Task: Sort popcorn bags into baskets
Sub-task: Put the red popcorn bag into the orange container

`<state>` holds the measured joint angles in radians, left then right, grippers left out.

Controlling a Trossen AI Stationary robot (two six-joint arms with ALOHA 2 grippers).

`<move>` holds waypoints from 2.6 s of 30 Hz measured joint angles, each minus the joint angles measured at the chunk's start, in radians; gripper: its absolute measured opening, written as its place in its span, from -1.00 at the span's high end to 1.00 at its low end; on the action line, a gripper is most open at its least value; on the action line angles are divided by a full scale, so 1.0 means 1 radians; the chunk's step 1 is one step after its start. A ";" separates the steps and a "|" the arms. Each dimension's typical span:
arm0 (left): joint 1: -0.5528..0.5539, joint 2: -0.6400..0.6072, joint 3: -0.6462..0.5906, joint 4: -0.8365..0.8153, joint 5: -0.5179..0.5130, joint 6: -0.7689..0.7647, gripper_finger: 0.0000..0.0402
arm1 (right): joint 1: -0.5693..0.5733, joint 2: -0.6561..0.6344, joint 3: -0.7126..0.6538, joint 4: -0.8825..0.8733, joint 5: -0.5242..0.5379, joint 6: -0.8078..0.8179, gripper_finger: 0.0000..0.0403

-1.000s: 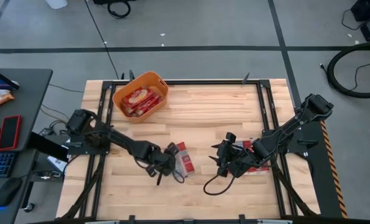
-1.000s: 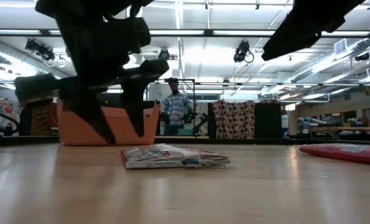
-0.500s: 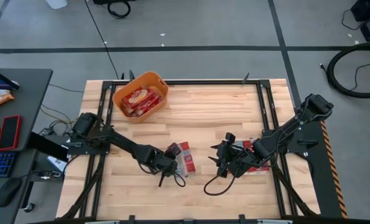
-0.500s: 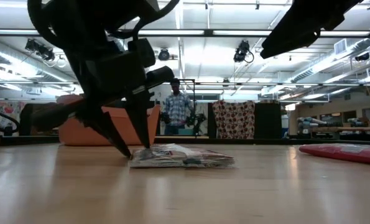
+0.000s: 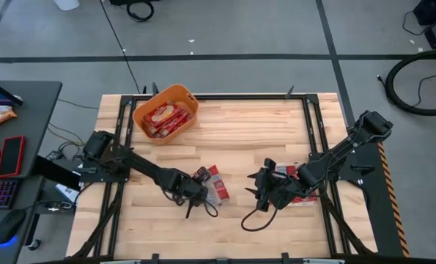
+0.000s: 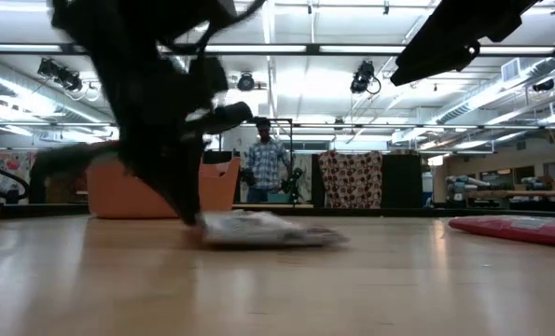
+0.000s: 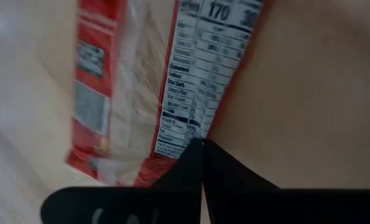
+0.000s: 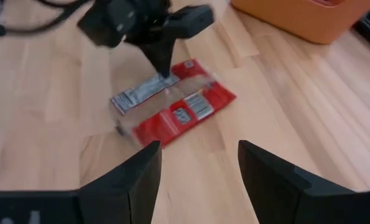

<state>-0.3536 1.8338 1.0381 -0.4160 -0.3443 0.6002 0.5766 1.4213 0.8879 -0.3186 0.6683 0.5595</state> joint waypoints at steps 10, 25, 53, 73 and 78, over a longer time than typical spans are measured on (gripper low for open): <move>0.143 -0.129 0.018 0.001 0.259 -0.275 0.99 | 0.002 0.210 0.000 0.367 0.023 -0.426 -0.08; 0.199 -0.147 0.035 0.052 0.406 -0.431 1.00 | -0.034 0.443 0.001 0.638 0.155 -0.692 -0.04; 0.131 -0.148 0.036 0.131 0.108 -0.302 -0.03 | -0.133 0.441 0.034 0.645 0.085 -0.353 0.80; 0.190 -0.172 0.038 -0.016 0.200 -0.422 0.88 | -0.128 0.429 0.053 0.642 0.095 -0.352 0.34; 0.281 -0.277 0.052 -0.164 0.240 -0.469 0.88 | -0.122 0.339 0.054 0.468 0.138 -0.301 0.09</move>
<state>-0.0729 1.5567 1.0899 -0.5797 -0.1047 0.1313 0.4544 1.7603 0.9417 0.1498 0.8064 0.2589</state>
